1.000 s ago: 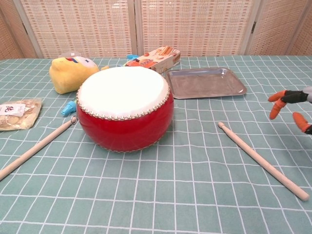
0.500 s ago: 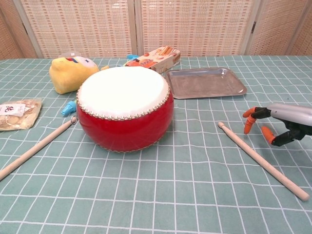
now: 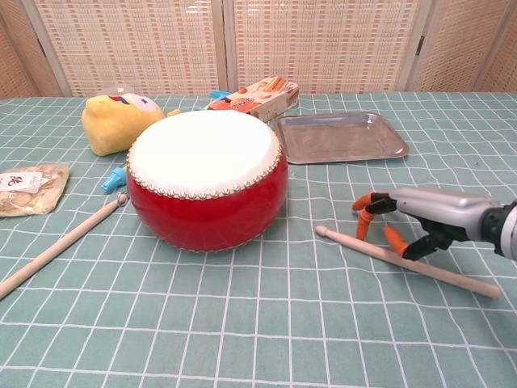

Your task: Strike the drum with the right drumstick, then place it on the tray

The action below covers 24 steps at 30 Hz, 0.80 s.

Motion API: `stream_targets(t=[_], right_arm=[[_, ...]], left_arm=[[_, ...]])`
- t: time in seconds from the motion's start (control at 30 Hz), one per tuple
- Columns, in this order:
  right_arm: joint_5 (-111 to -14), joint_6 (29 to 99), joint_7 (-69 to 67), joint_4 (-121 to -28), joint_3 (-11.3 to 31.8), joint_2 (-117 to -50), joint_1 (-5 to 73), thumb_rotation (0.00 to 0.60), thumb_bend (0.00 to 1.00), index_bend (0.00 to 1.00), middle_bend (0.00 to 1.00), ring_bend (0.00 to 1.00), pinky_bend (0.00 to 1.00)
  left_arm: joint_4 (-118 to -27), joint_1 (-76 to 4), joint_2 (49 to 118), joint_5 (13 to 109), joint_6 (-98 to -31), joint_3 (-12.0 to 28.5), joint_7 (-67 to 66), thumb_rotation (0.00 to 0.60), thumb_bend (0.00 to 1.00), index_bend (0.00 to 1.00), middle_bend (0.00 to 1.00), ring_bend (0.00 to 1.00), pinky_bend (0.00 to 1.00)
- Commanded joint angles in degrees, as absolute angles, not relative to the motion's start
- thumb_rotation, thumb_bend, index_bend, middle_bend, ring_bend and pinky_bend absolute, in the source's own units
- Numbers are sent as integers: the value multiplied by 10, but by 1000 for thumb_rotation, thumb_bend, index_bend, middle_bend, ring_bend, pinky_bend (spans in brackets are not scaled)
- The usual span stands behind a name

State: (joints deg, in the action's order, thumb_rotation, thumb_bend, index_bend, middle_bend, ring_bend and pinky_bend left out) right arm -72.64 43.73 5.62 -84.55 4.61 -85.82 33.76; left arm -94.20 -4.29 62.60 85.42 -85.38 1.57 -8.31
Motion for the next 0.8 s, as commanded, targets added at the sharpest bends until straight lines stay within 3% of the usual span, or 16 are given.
stream_targets(t=[0.03, 0.1, 0.2, 0.27, 0.6, 0.8], right_arm=[[-739, 440, 57, -855, 38, -862, 340, 583, 811, 354, 60, 0, 0], [-752, 453, 58, -861, 33, -860, 337, 584, 667, 354, 60, 0, 0], [-773, 495, 72, -862, 28, -857, 324, 586, 278, 332, 60, 0, 0], [-779, 520, 86, -863, 24, -855, 315, 591, 170, 312, 60, 0, 0], [-753, 551, 115, -854, 21, -857, 293, 600, 149, 303, 60, 0, 0], [-754, 555, 95, -830, 34, -893, 299, 600, 181, 418, 61, 0, 0]], left_arm=[[-940, -42, 626, 854, -853, 15, -80, 600, 267, 0, 0, 0, 0], [-938, -41, 626, 853, -853, 15, -77, 600, 266, 0, 0, 0, 0], [-934, -39, 626, 853, -856, 14, -71, 600, 266, 0, 0, 0, 0], [-931, -39, 627, 854, -856, 14, -67, 600, 266, 0, 0, 0, 0], [-923, -38, 631, 860, -857, 12, -58, 600, 266, 0, 0, 0, 0], [-921, -37, 630, 862, -860, 12, -53, 600, 266, 0, 0, 0, 0]])
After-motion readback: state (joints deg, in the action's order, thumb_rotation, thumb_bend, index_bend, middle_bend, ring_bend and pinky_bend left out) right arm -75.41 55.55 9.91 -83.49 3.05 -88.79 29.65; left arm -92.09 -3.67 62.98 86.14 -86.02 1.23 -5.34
